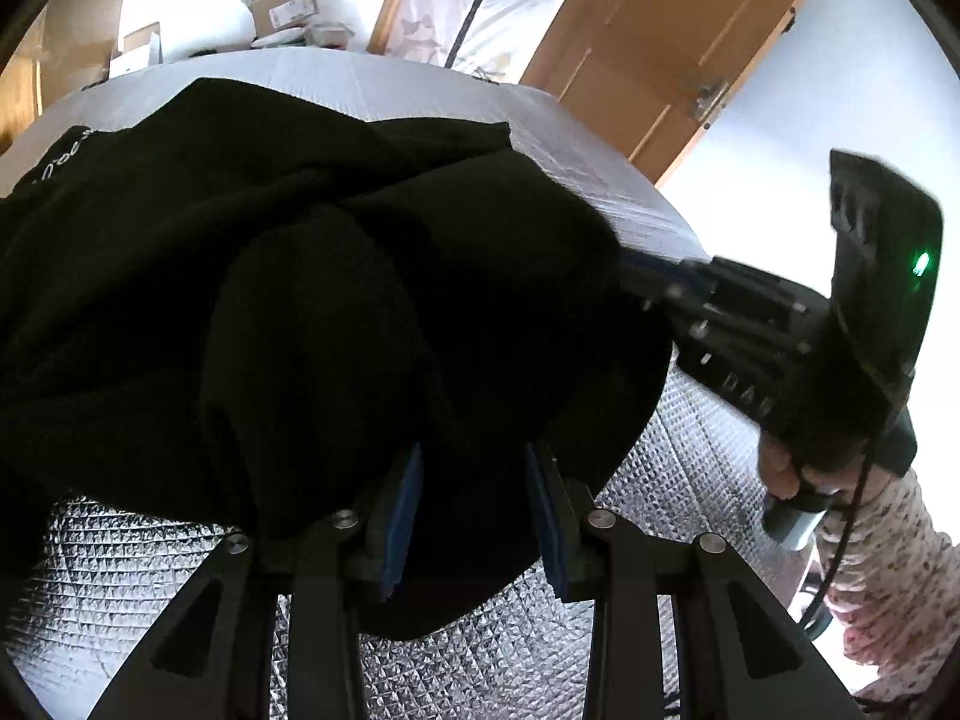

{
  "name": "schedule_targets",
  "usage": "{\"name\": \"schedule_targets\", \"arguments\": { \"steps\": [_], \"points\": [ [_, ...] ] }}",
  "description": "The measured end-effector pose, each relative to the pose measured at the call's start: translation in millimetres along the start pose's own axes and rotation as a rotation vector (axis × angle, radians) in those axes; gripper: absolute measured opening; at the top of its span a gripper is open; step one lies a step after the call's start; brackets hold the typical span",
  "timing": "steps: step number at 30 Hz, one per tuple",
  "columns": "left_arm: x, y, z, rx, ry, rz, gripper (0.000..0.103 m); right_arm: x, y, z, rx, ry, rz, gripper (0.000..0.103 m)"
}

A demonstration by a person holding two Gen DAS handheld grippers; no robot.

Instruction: Fold clothes

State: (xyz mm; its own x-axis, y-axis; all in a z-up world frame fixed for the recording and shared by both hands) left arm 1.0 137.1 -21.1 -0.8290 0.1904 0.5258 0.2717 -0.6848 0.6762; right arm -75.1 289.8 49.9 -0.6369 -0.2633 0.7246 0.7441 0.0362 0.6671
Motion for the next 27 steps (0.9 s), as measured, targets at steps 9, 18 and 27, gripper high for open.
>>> {"name": "schedule_targets", "arguments": {
  "steps": [9,18,27],
  "points": [
    [-0.2,-2.3,2.5,0.011,-0.031,-0.007,0.036,27.6,11.5,41.5,0.031,-0.158,0.034,0.004],
    [5.5,-9.7,8.3,0.02,-0.052,-0.016,0.036,62.3,10.7,62.1,0.01,-0.203,0.097,0.004],
    [8.9,-14.2,12.8,0.021,-0.069,-0.022,0.036,76.4,9.6,84.2,-0.038,-0.25,0.133,0.004]
  ]
}}
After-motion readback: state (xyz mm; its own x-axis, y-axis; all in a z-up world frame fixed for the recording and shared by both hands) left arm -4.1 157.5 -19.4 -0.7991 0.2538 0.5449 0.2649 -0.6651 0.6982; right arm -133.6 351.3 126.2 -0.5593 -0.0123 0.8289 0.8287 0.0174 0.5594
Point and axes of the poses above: each gripper's, at about its wrist camera, not at the fingertips, and y roughly against the way its jaws point, z to its right, x to its top, the point moved 6 cm from there along -y, roughly the way its jaws point, and after that the axes turned 11 degrees about -x, right-handed, at the moved point
